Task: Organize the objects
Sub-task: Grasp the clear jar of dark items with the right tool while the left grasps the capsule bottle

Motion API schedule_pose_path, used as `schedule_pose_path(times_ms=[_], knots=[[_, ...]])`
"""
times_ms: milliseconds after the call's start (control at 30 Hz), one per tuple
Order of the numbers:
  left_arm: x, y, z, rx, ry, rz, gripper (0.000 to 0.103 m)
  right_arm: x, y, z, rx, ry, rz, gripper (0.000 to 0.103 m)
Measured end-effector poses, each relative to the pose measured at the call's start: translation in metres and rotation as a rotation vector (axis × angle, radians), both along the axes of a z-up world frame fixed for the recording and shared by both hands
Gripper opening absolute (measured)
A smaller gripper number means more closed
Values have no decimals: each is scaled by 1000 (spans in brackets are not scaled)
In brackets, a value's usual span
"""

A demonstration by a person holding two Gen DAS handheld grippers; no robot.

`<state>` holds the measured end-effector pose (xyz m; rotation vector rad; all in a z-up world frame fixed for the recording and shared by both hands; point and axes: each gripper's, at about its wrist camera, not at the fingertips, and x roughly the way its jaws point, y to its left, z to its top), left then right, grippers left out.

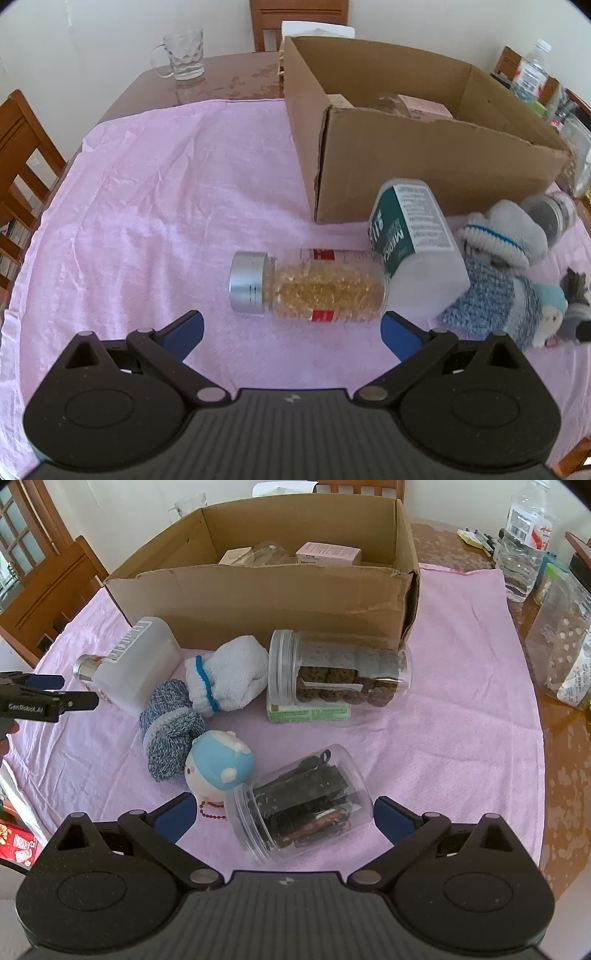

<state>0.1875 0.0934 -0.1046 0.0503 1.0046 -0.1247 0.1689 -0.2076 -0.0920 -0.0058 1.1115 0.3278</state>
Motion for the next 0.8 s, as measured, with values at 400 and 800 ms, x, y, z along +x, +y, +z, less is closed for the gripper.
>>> schedule_pose_path(times_ms=[400,800], knots=[[8,8,-1,-53,-21,51,102,-4,0,4,0,-17,4,103],[12,3,2,78,-46,-23,102,-11,15,1,-145,-76,91,103]])
